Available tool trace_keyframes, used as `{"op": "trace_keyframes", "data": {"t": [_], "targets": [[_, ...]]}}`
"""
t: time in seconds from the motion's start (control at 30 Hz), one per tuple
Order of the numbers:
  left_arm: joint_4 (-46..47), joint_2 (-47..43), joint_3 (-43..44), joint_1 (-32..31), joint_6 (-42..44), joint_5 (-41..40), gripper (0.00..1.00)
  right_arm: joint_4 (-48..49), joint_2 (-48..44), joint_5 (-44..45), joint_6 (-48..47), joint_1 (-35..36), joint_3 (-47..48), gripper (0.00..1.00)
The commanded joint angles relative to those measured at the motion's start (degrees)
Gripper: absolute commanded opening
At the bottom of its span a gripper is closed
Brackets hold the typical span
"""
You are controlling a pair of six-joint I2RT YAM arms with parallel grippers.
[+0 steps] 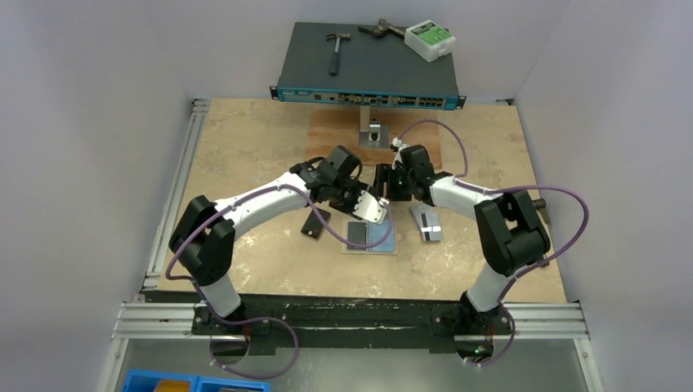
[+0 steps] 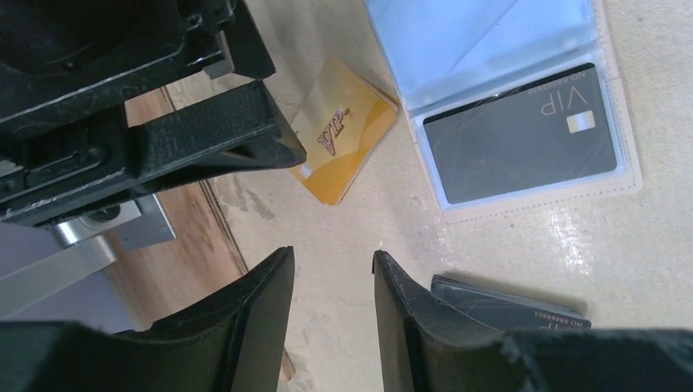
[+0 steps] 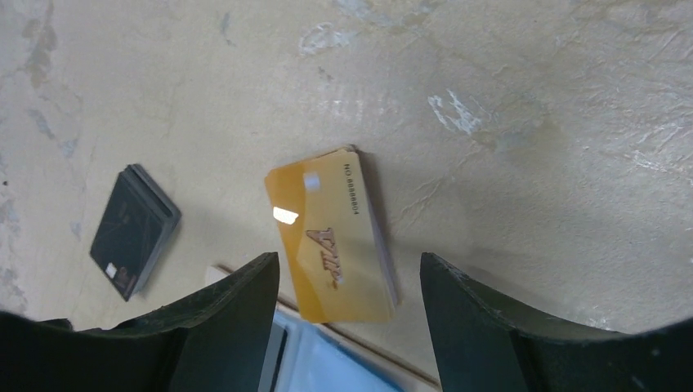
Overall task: Put the credit cards into the card holder
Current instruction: Pick up the credit card from the center of the board.
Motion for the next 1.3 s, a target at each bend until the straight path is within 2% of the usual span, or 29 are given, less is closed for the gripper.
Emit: {"op": "trace_keyframes", "data": {"t": [0.0, 0.2, 0.3, 0.43, 0.73, 0.97, 1.27], "targets": [[8.48, 1.18, -3.13, 1.34, -7.26, 0.7, 0.4, 5.21, 2.29, -1.68, 1.85, -0.95, -1.82, 0.63], [15.02, 2.76, -4.21, 3.53, -14.73, 3.29, 0.4, 6.27, 3.98, -0.76, 1.85, -1.1, -1.41, 0.64], [19.64, 2.94, -5.35, 4.45, -18.2, 3.91, 0.4, 5.13, 4.0, 2.34, 1.03, -1.07, -1.12, 0.64], [21.21, 3.17, -4.89, 6.54, -24.96, 6.13, 0.39, 4.34, 3.49, 5.24, 0.18, -0.34, -1.8, 0.63], [16.27, -1.22, -7.5, 8.22, -32.13, 10.71, 0.39, 1.9, 2.11, 15.39, -1.43, 5.94, -2.24, 0.62], [14.42, -3.48, -8.49, 9.02, -33.32, 11.71, 0.39, 2.75, 3.67, 16.98, -1.03, 8.54, -2.58, 0.62], [13.16, -6.8, -9.36, 9.33, -34.51, 11.91, 0.39, -0.31, 5.83, 26.4, -1.09, 10.53, -3.3, 0.5]]}}
